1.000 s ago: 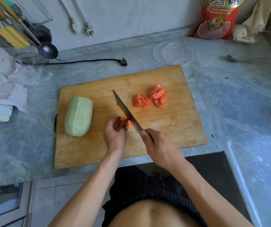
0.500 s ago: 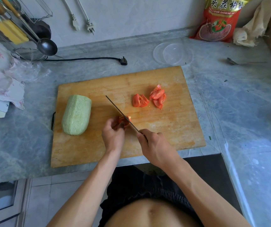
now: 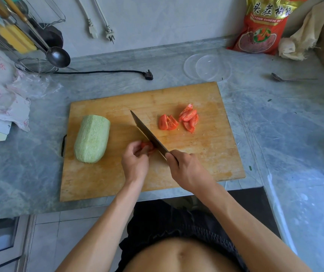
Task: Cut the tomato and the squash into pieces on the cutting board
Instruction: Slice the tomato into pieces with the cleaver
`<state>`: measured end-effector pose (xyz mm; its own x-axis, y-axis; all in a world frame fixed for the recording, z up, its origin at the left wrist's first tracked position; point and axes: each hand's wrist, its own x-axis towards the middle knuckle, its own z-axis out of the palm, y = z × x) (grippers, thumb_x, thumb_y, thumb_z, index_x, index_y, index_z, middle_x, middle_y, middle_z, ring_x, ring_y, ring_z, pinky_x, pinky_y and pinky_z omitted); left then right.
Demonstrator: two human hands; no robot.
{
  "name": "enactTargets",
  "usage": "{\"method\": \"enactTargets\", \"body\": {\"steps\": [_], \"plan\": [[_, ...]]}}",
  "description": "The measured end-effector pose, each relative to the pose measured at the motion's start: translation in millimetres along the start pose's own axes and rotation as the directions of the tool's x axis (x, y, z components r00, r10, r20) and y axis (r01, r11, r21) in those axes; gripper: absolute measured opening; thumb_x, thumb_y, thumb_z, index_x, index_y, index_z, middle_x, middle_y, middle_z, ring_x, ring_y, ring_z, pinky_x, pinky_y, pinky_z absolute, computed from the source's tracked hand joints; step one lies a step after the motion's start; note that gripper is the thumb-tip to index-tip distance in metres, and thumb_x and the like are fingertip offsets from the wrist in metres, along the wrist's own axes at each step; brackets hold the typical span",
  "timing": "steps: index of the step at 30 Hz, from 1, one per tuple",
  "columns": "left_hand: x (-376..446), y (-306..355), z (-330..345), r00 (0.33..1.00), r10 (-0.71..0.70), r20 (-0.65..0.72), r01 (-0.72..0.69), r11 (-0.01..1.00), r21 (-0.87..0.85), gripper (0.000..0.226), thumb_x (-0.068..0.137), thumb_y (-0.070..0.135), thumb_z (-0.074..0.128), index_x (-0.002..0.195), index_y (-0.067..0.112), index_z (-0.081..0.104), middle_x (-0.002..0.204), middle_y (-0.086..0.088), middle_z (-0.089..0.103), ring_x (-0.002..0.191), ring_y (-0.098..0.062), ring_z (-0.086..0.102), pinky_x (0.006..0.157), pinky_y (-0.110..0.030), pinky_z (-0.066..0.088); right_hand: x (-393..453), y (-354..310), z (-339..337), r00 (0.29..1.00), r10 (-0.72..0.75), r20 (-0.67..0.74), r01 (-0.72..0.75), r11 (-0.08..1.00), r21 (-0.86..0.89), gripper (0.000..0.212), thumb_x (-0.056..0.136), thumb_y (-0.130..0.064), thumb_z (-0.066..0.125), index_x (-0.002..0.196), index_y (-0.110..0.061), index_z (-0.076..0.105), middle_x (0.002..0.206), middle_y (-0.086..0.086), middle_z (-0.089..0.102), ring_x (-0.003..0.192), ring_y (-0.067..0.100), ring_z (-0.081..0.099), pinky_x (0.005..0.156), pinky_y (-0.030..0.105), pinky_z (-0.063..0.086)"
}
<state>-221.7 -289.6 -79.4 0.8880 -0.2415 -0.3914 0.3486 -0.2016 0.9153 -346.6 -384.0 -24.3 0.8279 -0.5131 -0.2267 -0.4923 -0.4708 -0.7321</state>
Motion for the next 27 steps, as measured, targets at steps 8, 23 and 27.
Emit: {"method": "enactTargets", "body": {"steps": [8, 23, 27], "plan": [[1, 8, -3, 0.999, -0.041, 0.03, 0.042, 0.998, -0.051, 0.018, 0.094, 0.0, 0.061, 0.108, 0.011, 0.065, 0.107, -0.008, 0.071, 0.098, -0.018, 0.071, 0.086, -0.03, 0.058, -13, 3, -1, 0.999, -0.023, 0.028, 0.024, 0.999, -0.043, 0.037, 0.104, -0.038, 0.036, 0.08, -0.013, 0.05, 0.055, 0.006, 0.041, 0.042, 0.025, 0.031, 0.044, 0.029, 0.025], [17, 22, -16, 0.994, 0.06, 0.093, -0.087, 0.942, 0.324, 0.015, 0.095, 0.006, 0.06, 0.104, 0.015, 0.068, 0.108, -0.004, 0.07, 0.106, -0.023, 0.065, 0.083, -0.015, 0.052, 3, -3, -28, 0.988, -0.116, -0.101, 0.126, 0.987, 0.103, 0.031, 0.105, -0.031, 0.042, 0.081, -0.015, 0.053, 0.055, -0.003, 0.045, 0.046, 0.014, 0.036, 0.048, 0.033, 0.025], [14, 44, -15, 0.912, 0.311, 0.268, -0.41, 0.677, 0.611, 0.036, 0.091, 0.017, 0.068, 0.126, 0.014, 0.065, 0.124, 0.005, 0.062, 0.11, -0.01, 0.059, 0.089, -0.007, 0.039, -5, -8, -49, 0.982, -0.104, -0.16, 0.127, 0.982, 0.143, 0.036, 0.105, -0.032, 0.042, 0.081, -0.01, 0.055, 0.059, 0.01, 0.052, 0.048, 0.022, 0.042, 0.049, 0.038, 0.033]]}}
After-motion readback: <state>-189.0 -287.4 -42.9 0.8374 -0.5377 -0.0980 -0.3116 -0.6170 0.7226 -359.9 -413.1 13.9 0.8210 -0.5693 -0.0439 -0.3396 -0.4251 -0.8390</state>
